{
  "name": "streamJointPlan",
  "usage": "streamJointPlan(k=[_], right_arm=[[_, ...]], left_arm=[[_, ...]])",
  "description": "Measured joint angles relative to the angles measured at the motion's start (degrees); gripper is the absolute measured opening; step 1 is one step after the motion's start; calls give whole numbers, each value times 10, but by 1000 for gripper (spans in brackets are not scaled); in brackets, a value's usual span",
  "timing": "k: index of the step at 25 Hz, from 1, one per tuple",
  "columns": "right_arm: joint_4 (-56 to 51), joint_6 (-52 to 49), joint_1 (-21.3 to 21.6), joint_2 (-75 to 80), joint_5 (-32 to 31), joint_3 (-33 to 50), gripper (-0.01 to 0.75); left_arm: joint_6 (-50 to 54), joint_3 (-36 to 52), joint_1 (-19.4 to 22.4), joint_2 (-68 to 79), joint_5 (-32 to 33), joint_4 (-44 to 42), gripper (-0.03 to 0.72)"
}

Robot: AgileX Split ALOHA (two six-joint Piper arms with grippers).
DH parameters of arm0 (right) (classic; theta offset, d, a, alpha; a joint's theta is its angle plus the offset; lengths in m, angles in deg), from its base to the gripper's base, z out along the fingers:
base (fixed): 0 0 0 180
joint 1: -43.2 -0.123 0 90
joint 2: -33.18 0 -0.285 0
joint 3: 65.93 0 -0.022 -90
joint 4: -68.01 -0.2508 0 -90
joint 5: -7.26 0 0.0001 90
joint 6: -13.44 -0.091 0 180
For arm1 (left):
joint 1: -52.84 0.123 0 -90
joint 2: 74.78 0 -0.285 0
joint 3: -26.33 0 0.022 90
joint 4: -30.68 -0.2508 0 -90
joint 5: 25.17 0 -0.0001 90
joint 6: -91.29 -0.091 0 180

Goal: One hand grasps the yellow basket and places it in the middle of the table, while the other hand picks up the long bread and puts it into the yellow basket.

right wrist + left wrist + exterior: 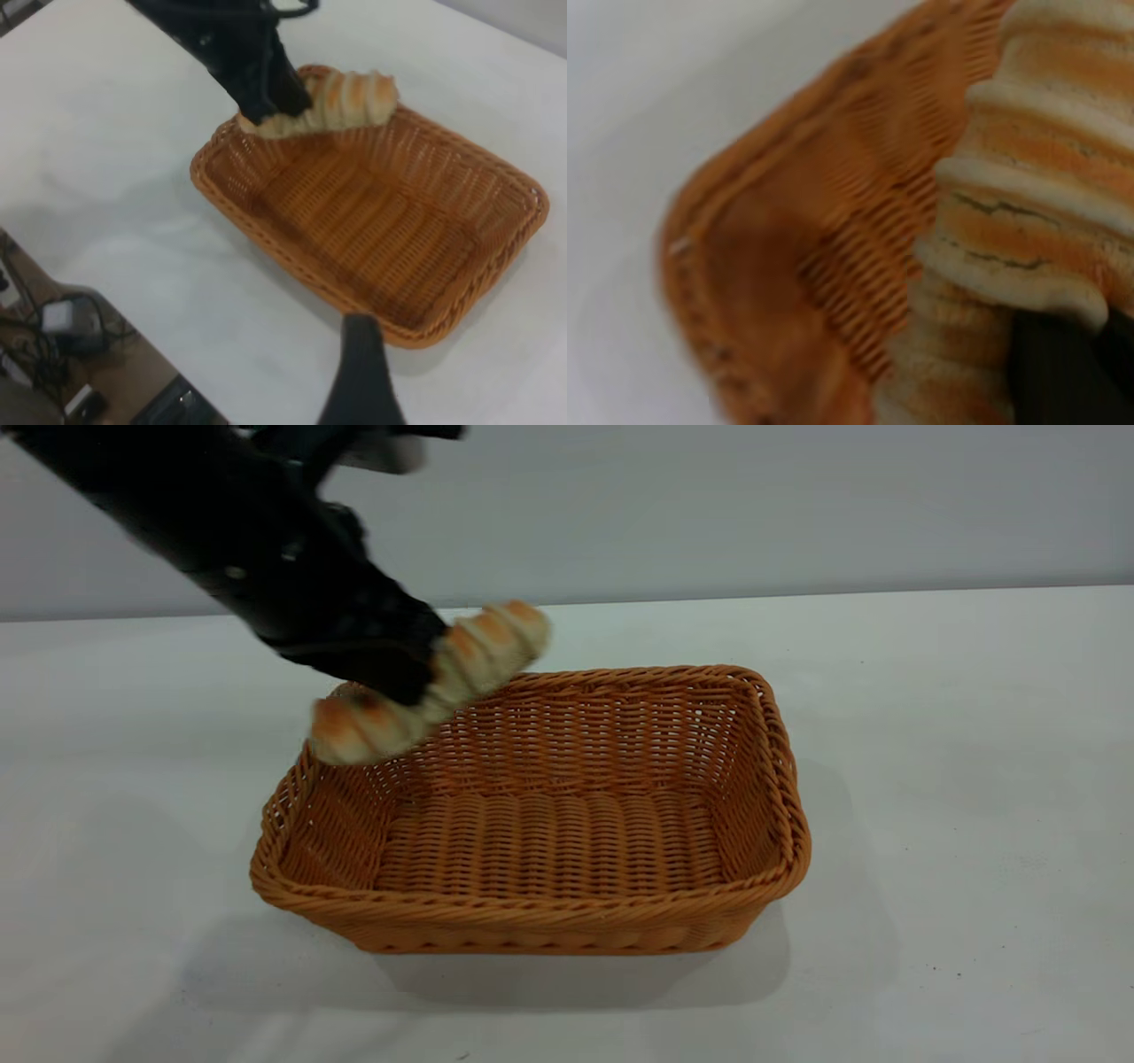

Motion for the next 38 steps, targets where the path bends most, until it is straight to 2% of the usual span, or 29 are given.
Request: streamJointPlan(k=[3,5,8,10,13,16,19,22,27,34,38], right_arm=[[0,2,0,0,-7,0,587],[0,4,0,0,-8,0,587],[0,4,0,0,-10,0,587],[0,4,0,-1,-10,0,587],[1,4,0,-11,-11,0,587],[16,3,0,-35,-12,0,587],[40,-20,0,-66,-21,0,587],[80,-58,0,-96,-48,0,587],[170,-129,0,-145,-90,11,587],[221,-186,0,-235,-112,95,587],[226,-195,0,-287,-117,145,587]], left_arm=[[-1,0,-16,22,-25,0,73],[-1,0,-17,37,-46,0,112],[-1,0,-17,56,-91,0,270],[2,0,-17,61,-121,1,415],[19,0,-17,60,-133,2,586],[19,0,-17,42,-118,2,663],[-8,0,-11,-5,-87,2,662],[-31,0,4,-68,-42,2,623],[-38,1,64,-191,60,0,543],[-38,35,150,-349,209,-5,526],[-38,66,169,-431,278,-7,526]])
